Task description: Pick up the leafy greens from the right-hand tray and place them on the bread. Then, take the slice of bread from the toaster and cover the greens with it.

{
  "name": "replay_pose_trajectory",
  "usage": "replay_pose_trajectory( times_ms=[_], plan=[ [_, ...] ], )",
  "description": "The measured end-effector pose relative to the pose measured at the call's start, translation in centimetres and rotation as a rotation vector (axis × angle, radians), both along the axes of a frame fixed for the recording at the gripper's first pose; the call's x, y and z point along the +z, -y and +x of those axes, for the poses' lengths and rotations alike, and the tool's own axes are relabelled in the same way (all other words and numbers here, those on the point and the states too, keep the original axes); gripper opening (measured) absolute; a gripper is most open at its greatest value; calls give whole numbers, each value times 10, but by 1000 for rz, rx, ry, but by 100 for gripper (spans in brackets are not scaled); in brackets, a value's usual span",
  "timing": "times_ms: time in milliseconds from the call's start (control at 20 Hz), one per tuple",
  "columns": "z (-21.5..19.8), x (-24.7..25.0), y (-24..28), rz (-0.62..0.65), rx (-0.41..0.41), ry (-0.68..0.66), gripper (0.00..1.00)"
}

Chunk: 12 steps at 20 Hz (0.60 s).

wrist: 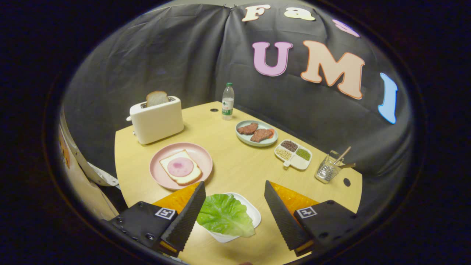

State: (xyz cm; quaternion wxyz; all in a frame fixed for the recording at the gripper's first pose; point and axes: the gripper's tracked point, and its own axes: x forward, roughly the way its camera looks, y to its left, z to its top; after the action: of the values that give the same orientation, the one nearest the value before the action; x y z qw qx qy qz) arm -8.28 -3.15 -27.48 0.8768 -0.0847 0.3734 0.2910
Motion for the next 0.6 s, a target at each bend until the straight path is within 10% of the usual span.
replay_pose_trajectory(
  times_ms=[600],
  plan=[
    [-34, -93, -5, -113, 130, -266, 100]
  ],
)
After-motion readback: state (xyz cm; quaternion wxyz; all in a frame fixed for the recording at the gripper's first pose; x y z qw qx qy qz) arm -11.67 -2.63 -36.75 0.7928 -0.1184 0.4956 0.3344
